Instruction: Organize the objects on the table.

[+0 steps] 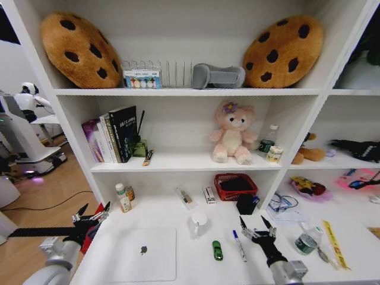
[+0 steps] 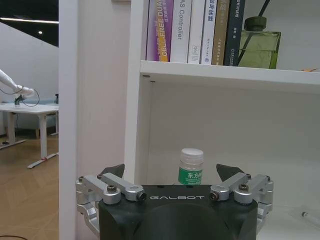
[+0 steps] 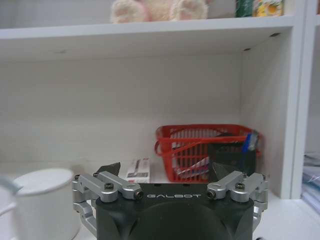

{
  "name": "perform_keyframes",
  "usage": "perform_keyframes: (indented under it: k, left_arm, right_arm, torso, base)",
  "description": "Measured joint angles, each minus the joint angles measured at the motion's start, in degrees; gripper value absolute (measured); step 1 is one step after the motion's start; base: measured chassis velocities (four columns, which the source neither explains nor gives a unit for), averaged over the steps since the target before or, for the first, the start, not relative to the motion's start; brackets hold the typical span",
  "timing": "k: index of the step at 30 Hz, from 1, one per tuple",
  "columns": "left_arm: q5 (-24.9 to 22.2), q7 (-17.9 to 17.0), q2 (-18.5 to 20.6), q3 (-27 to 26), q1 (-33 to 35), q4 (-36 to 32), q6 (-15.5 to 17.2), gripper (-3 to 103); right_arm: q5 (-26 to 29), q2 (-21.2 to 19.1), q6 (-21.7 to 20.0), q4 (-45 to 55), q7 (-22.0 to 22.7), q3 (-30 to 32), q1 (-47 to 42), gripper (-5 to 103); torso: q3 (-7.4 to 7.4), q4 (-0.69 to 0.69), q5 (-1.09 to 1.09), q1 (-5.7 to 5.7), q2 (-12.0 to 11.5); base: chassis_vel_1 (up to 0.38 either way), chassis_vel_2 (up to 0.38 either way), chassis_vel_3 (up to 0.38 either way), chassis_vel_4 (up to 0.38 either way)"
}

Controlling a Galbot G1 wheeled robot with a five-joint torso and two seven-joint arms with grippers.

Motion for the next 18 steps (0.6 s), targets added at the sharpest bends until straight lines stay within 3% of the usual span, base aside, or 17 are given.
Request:
perform_keyframes:
  k: [7,18]
  left_arm:
    - [0.01,-0.05,0.09,0.03,0.0,-0.04,0.01,100]
    - [0.01,-0.06,0.15,0.06,-0.01,-0.08,0.05,100]
  right_arm:
    - [-9.3,2.59,2.49,-2.95,-0.11,-6.53,-1.64,100]
    - [-11.96,4.04,3.35,-7.72,0.31,-10.53,-0.63,100]
  torso:
    - [0.0,0.01,0.0,0.0,0.0]
    - [0.0,0.0,0.0,0.0,0.0]
  base:
    - [0.0,0.0,0.0,0.0]
    - [0.0,0.0,0.0,0.0]
